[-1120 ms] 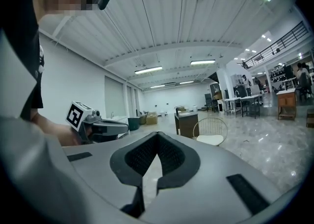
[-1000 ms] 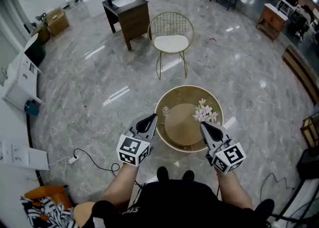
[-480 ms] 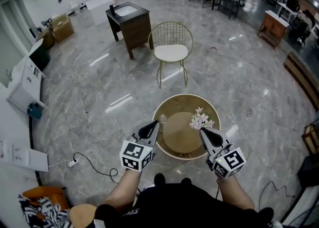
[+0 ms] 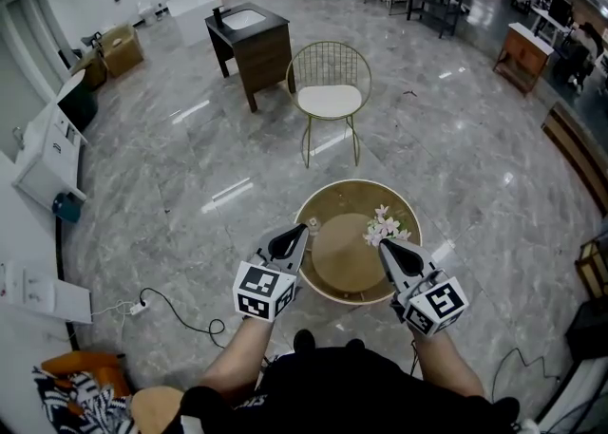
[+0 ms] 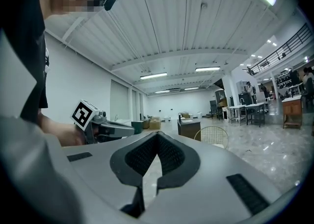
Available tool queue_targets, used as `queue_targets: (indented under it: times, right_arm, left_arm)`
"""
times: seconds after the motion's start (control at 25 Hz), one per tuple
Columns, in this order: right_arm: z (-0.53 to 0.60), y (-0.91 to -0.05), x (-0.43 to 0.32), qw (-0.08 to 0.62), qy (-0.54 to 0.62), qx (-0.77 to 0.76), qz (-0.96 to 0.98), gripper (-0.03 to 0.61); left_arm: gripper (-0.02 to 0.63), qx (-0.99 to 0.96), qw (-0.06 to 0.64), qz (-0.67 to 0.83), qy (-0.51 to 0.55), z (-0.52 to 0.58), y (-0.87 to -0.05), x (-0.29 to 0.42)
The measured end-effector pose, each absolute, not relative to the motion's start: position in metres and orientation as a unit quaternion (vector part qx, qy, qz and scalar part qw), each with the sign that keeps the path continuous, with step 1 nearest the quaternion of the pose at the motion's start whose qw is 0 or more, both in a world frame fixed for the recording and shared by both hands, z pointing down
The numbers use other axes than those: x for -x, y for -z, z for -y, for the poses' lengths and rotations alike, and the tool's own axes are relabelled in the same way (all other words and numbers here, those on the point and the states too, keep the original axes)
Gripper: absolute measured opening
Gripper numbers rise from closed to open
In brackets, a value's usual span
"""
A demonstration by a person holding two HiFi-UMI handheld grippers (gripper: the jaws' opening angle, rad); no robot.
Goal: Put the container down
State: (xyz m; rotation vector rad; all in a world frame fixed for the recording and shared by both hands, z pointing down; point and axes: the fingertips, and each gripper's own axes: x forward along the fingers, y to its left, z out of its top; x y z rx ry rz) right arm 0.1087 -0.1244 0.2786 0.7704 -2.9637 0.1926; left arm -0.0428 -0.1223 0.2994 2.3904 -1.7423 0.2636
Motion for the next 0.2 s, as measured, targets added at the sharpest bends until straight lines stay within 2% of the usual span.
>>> queue_targets:
  times: [0.2]
  right_arm:
    - [0.117, -0.280, -0.096, 0.034, -0.061, -0.234, 0.970, 0.011]
  left_arm:
    - [0.015, -0.798, 0.087, 0.591, -0.086, 0.117, -0.300, 0.059]
